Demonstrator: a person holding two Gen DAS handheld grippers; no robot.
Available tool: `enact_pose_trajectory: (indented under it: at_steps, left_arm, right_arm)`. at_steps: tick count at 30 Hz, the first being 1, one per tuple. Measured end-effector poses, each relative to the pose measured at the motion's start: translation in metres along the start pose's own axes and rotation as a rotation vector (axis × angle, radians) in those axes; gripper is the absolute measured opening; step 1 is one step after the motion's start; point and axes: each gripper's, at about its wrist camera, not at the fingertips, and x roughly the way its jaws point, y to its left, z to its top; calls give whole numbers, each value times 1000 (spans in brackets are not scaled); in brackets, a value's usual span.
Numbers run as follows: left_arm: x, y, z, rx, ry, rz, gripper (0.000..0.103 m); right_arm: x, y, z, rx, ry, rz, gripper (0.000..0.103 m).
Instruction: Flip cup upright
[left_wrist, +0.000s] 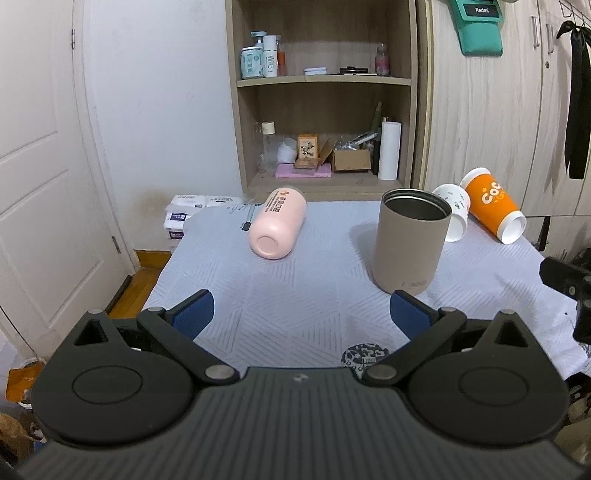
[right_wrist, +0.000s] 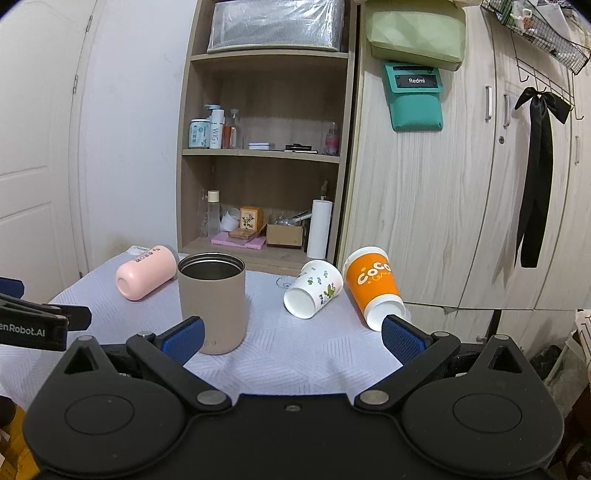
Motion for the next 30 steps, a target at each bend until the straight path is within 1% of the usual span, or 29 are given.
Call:
enact_pose_trajectory:
  at_steps: [17, 30]
  left_arm:
    - [5, 2, 0, -15, 39, 15, 103]
    - [7, 4, 0, -21, 56, 40, 103]
  right_arm:
    - [1, 1, -3, 6, 17, -7, 103]
    - [-2, 2, -4, -3, 13, -14, 103]
